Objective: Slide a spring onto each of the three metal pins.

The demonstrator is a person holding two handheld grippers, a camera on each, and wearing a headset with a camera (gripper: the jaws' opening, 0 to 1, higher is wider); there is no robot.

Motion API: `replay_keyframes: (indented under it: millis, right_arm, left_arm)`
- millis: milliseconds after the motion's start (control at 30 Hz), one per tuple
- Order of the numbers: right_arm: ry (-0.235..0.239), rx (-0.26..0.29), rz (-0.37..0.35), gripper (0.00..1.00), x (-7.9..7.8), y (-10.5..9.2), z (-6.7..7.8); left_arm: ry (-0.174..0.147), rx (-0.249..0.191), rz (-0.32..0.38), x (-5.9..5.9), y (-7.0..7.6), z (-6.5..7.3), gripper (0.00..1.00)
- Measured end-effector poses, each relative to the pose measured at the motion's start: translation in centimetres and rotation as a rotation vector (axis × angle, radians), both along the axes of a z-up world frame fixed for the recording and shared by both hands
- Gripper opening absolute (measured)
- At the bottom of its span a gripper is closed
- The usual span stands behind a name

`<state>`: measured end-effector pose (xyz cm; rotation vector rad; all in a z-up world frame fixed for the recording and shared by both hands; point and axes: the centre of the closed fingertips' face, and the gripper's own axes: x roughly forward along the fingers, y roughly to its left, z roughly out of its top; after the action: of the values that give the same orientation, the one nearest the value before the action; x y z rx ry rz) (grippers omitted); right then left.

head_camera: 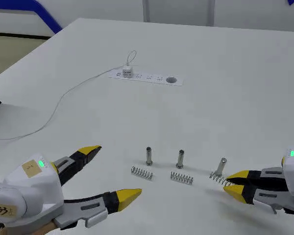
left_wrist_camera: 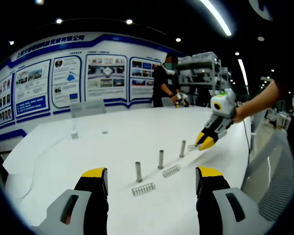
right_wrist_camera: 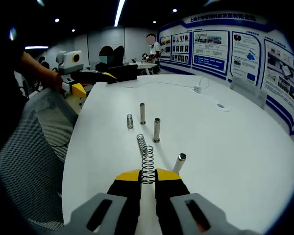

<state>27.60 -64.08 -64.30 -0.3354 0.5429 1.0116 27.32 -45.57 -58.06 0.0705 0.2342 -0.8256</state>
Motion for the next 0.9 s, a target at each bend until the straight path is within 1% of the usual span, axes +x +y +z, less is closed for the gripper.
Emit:
replay_keyframes:
  millis: [33, 67, 100, 133, 167, 200, 267, 300, 400, 467, 500, 533, 600, 633, 700, 767, 833, 900]
  right_arm:
    - [-0.003, 0.002, 0.004, 0.11, -0.1, 0.1, 0.4]
    - [-0.011, 0.008, 0.012, 0.11, -0.2, 0.3, 0.9]
    - [-0.018, 0.011, 0.019, 0.11, -0.3, 0.5, 1.4]
    - [-0.019, 0.012, 0.023, 0.11, -0.5, 0.7, 1.7]
    - [-0.019, 0.012, 0.032, 0.11, -0.7, 0.9, 2.2]
    - [-0.019, 0.011, 0.041, 0.11, -0.9, 1.0, 2.4]
    - [-0.03, 0.013, 0.065, 0.11, -1.4, 1.3, 3.1]
    - [-0.028, 0.013, 0.077, 0.11, -1.8, 1.4, 3.4]
    - [-0.034, -0.001, 0.113, 0.11, -2.7, 1.8, 3.8]
    - [-0.037, 0.005, 0.125, 0.11, -3.1, 2.0, 4.2]
    - [-0.037, 0.006, 0.129, 0.11, -3.2, 2.1, 4.3]
    - [-0.036, 0.007, 0.131, 0.11, -3.3, 2.2, 4.4]
    - [-0.04, 0.006, 0.14, 0.11, -3.6, 2.5, 4.6]
    - [-0.044, 0.006, 0.155, 0.11, -3.9, 2.7, 4.8]
    - [-0.049, 0.007, 0.172, 0.11, -4.1, 3.1, 5.1]
    - [-0.051, 0.007, 0.198, 0.11, -4.6, 3.6, 5.4]
    - [-0.057, -0.005, 0.226, 0.11, -4.9, 3.9, 5.5]
    - [-0.071, -0.017, 0.249, 0.11, -5.2, 4.2, 5.7]
  left_arm:
    - [-0.005, 0.002, -0.009, 0.0, -0.4, 0.2, 0.73]
    - [-0.016, 0.008, -0.021, 0.0, -1.1, 0.6, 0.73]
    - [-0.019, 0.008, -0.035, 0.0, -1.6, 0.8, 0.74]
    - [-0.018, 0.002, -0.055, -0.1, -2.1, 1.0, 0.73]
    - [-0.004, -0.009, -0.087, -0.4, -2.9, 1.2, 0.71]
    - [0.004, -0.011, -0.102, -0.6, -3.4, 1.3, 0.68]
    - [-0.001, -0.026, -0.138, -0.8, -4.6, 1.9, 0.63]
    - [-0.004, -0.042, -0.163, -1.1, -5.5, 2.3, 0.63]
    - [0.003, -0.052, -0.189, -1.4, -6.8, 2.7, 0.61]
    - [0.004, -0.073, -0.216, -1.8, -7.6, 3.1, 0.6]
    - [0.007, -0.075, -0.223, -1.9, -7.9, 3.1, 0.6]
    - [0.009, -0.074, -0.232, -2.1, -8.1, 3.2, 0.59]
    - [0.013, -0.051, -0.266, -2.6, -8.7, 3.0, 0.58]
    - [0.017, -0.043, -0.286, -2.9, -9.1, 2.9, 0.55]
    - [0.02, -0.047, -0.305, -3.2, -9.5, 2.9, 0.51]
    - [0.021, -0.044, -0.325, -3.4, -10.1, 2.9, 0.51]
    - [0.037, -0.035, -0.357, -3.6, -10.7, 2.6, 0.49]
    - [0.039, -0.02, -0.388, -4.0, -11.1, 2.4, 0.44]
